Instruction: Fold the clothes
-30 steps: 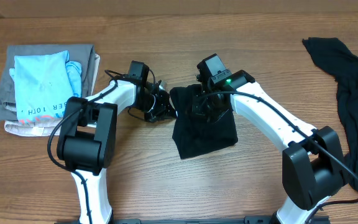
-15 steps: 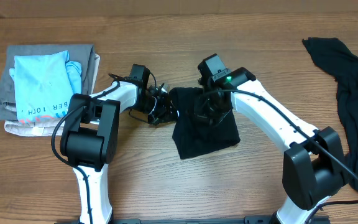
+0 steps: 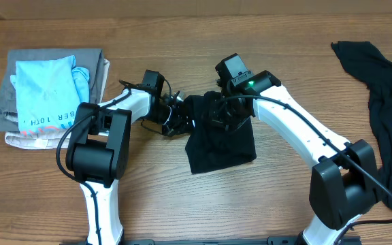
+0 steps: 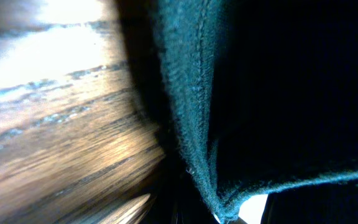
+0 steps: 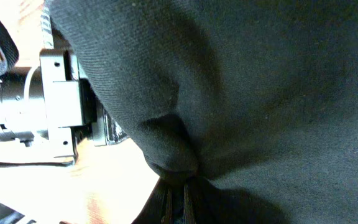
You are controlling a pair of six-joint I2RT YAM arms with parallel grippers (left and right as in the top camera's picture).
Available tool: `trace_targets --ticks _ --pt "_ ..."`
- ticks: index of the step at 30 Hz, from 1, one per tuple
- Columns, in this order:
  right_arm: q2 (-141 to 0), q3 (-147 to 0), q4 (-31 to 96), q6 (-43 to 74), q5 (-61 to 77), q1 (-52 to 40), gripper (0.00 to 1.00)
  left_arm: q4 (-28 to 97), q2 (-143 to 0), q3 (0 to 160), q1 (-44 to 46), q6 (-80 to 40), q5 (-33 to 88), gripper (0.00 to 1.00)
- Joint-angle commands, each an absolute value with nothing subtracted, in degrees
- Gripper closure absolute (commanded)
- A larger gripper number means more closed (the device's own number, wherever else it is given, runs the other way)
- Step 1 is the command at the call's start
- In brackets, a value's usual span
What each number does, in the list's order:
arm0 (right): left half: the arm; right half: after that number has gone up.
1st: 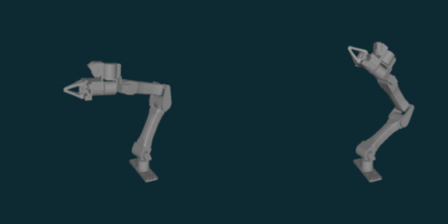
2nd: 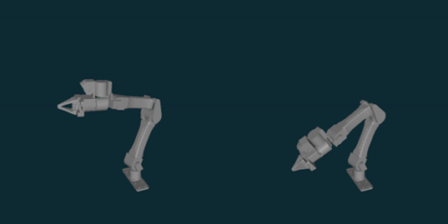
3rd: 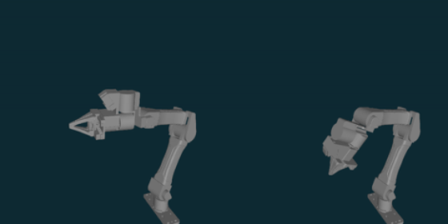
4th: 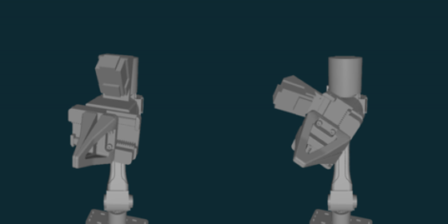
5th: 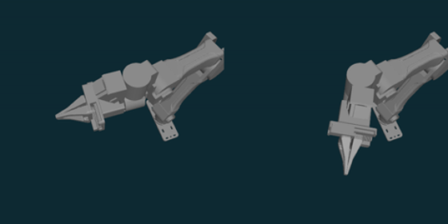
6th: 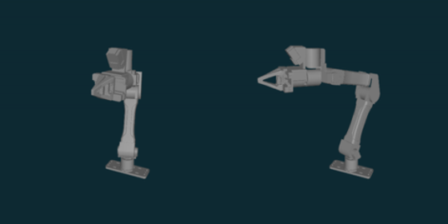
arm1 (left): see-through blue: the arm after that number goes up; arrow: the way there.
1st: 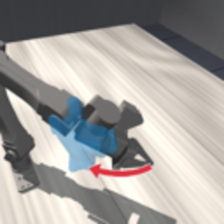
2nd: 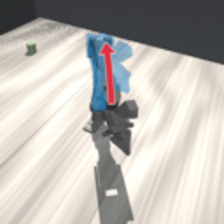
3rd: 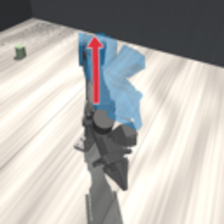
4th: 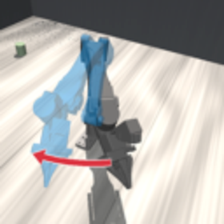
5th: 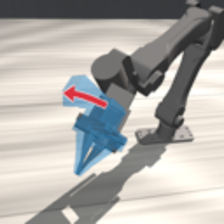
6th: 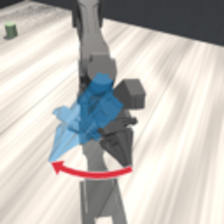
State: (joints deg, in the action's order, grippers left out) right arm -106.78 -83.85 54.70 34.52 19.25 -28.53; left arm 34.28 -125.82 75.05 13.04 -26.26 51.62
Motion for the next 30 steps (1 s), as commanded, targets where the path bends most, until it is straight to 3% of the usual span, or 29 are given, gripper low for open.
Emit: trace_targets --ticks 1,11,30 --pt "-107.4 -85.5 54.0 36.1 19.1 -29.1 0.96 35.6 -129.0 74.0 13.2 -26.4 41.4 0.96" --pt "-114.8 -85.5 49.6 36.3 27.3 -29.3 0.96 36.1 -129.0 74.0 13.2 -25.7 39.8 0.96" --pt "-114.8 -85.5 45.3 37.2 35.9 -29.2 0.94 36.6 -128.9 74.0 13.1 -24.8 37.8 0.96"
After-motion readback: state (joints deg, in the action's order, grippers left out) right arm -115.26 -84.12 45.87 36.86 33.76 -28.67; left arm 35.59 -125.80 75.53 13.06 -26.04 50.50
